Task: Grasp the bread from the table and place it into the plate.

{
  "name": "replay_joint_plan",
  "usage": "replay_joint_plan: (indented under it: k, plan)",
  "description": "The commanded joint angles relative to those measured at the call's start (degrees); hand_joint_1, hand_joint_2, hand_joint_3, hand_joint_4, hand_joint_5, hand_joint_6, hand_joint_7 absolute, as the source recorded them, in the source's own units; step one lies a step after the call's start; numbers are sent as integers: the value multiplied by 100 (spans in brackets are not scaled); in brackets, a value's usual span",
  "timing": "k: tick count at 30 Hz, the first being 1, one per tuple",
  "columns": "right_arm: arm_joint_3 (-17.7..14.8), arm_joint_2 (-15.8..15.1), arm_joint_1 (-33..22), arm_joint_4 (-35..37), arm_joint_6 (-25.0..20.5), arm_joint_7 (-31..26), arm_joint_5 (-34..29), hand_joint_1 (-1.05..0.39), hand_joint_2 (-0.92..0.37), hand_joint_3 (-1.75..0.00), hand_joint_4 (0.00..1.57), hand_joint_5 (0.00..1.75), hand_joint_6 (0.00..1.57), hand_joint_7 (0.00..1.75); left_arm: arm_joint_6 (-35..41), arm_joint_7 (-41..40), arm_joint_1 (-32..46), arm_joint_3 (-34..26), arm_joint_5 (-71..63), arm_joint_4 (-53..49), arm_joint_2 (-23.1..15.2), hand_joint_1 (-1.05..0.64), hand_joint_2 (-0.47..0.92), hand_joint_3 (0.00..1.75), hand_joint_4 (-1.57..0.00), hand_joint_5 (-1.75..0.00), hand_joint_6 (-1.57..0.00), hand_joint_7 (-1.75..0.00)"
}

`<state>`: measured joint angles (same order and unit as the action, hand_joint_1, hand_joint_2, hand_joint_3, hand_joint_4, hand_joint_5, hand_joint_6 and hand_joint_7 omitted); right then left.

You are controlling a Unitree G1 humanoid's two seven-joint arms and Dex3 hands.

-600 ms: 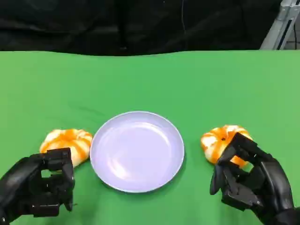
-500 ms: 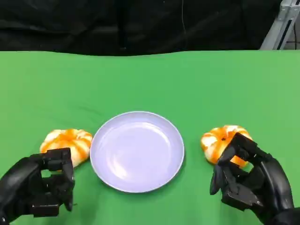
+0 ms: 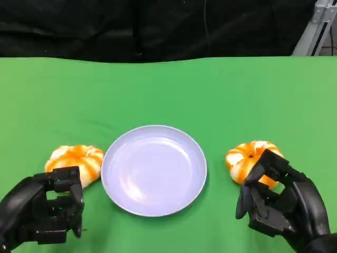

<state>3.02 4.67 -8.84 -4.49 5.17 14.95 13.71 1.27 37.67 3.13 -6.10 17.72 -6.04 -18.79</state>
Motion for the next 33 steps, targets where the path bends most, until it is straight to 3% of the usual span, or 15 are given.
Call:
replay_joint_plan:
  k: [1, 4, 9, 10, 11, 14, 17, 18, 21, 25, 33]
  plan:
    - [-54, -56, -21, -55, 33, 11, 68, -9, -58, -119, 85, 175, 63, 171, -180, -237, 49, -28, -158, 22, 49, 11, 70, 108, -74, -174, -65, -164]
    - [-59, -63, -15, -44, 34, 40, 89, -9, -58, -119, 85, 175, 62, 171, -213, -374, 67, -37, -228, 62, 82, 10, 72, 103, -67, -175, -65, -150]
    - [-66, -57, -9, -31, 42, 32, 84, -9, -59, -119, 84, 175, 62, 171, -305, -457, 26, -61, -260, 51, 119, 10, 74, 100, -65, -175, -65, -145]
    - [-68, -54, -6, -24, 47, 20, 78, -9, -59, -119, 84, 175, 62, 171, -381, -492, -9, -82, -265, 28, 143, 3, 76, 78, -59, -148, -63, -120]
    - [-70, -52, -4, -19, 50, 12, 74, -9, -58, -119, 84, 175, 62, 171, -437, -515, -33, -95, -269, 10, 160, 1, 81, 65, -58, -137, -66, -105]
    - [-69, -55, -4, -29, 31, 11, 79, -9, -58, -119, 84, 175, 62, 171, -709, -686, -65, -91, -440, -42, 187, -1, 86, 50, -58, -127, -69, -90]
    - [-71, -68, -4, -45, -8, 16, 91, -8, -58, -119, 85, 175, 63, 171, -1479, -1024, -111, -31, -1025, -169, 147, -32, 91, 19, -45, -51, -62, -32]
    - [-71, -69, -3, -44, -9, 16, 92, -8, -58, -119, 85, 175, 63, 171, -1575, -1050, -117, -22, -1079, -207, 144, -35, 92, 17, -45, -43, -63, -25]
    - [-75, -76, -9, -56, -24, 15, 101, -8, -58, -119, 85, 175, 63, 171, -1788, -1177, -121, 17, -1312, -221, 100, -37, 92, 15, -46, -34, -64, -18]
    - [-89, -86, -18, -58, -12, 3, 87, -9, -58, -118, 84, 175, 62, 170, -1769, -2051, -76, 237, -3146, 354, -311, -74, 92, 21, -12, -13, -40, -2]
    - [-83, -81, -1, -25, 41, 20, 78, -9, -59, -118, 84, 175, 62, 171, -1934, -2947, -441, 612, -4475, 62, -596, -87, 92, 15, -11, -9, -39, -1]
